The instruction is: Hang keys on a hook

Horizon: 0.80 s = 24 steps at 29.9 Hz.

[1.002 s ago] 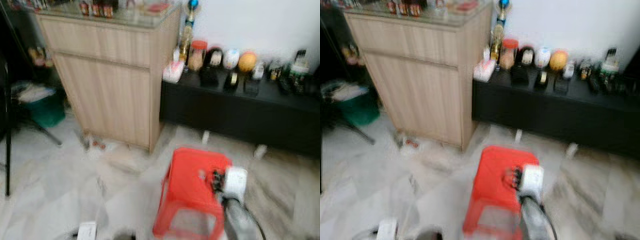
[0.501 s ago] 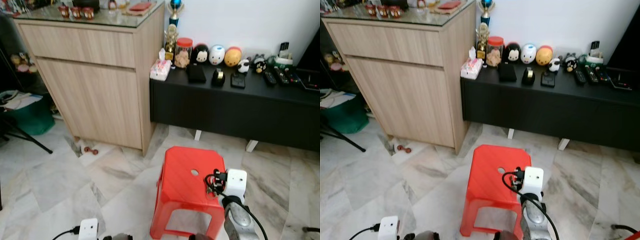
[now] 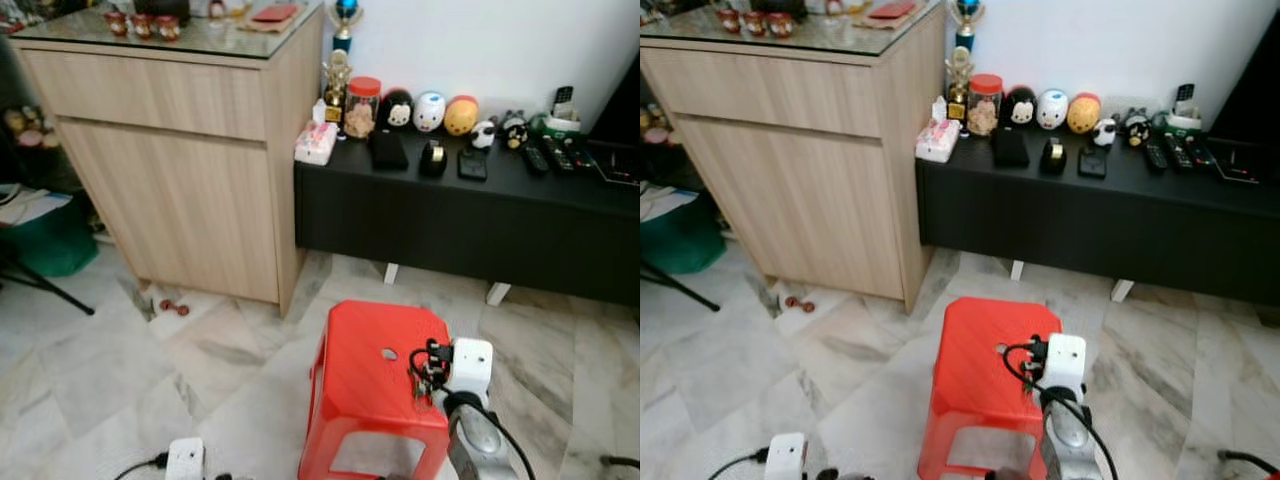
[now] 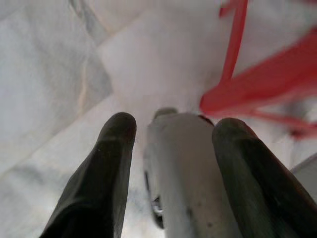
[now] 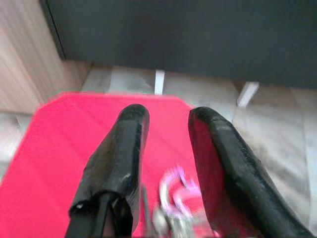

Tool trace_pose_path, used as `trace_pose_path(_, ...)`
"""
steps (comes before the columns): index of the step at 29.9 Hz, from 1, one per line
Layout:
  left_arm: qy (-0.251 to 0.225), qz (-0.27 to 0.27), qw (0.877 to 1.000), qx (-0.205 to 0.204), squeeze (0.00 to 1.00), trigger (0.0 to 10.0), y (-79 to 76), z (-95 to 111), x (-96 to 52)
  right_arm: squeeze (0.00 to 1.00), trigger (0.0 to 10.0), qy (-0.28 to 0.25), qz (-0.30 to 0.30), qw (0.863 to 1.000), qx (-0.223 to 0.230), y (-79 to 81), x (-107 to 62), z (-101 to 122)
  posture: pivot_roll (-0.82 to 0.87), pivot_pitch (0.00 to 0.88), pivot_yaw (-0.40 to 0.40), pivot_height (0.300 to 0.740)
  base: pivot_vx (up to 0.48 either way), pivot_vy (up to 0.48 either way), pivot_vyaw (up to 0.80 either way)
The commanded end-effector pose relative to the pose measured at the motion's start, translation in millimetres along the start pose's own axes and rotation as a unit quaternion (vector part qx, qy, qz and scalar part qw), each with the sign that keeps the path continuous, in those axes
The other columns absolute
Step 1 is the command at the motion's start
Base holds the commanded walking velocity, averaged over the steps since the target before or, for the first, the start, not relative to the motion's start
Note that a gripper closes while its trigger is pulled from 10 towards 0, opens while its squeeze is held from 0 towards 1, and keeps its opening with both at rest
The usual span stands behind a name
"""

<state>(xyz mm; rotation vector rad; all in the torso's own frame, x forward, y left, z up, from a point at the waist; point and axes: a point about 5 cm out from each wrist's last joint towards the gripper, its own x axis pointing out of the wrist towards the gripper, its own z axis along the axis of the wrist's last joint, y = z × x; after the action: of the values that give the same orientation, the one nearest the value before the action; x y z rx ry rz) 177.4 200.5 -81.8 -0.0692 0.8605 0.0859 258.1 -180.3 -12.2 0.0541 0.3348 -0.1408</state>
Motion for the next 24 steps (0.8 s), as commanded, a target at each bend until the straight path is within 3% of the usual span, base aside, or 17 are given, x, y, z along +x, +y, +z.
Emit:
trace_pose_path(1,0.021,0.009,1.000,0.008,0.00,10.0,6.4,-10.3,-3.2,0.00,10.0,-0.005,0.013,1.000,0.003,10.6,2.7,4.5,0.03,0.007,-0.062,0.643,0.285,0.000,0.00)
trace_pose_path(11,0.021,0.009,1.000,0.011,0.00,10.0,5.8,-9.3,-2.7,0.00,10.0,0.003,0.010,1.000,0.002,8.2,1.3,0.3,0.03,0.008,-0.061,0.643,0.000,0.000,0.00)
trace_pose_path(24,0.039,0.003,0.999,0.013,0.00,10.0,-9.7,-22.6,-4.5,0.00,10.0,0.020,-0.011,1.000,-0.010,1.8,1.2,-5.1,0.03,0.009,-0.060,0.643,0.000,0.000,0.00)
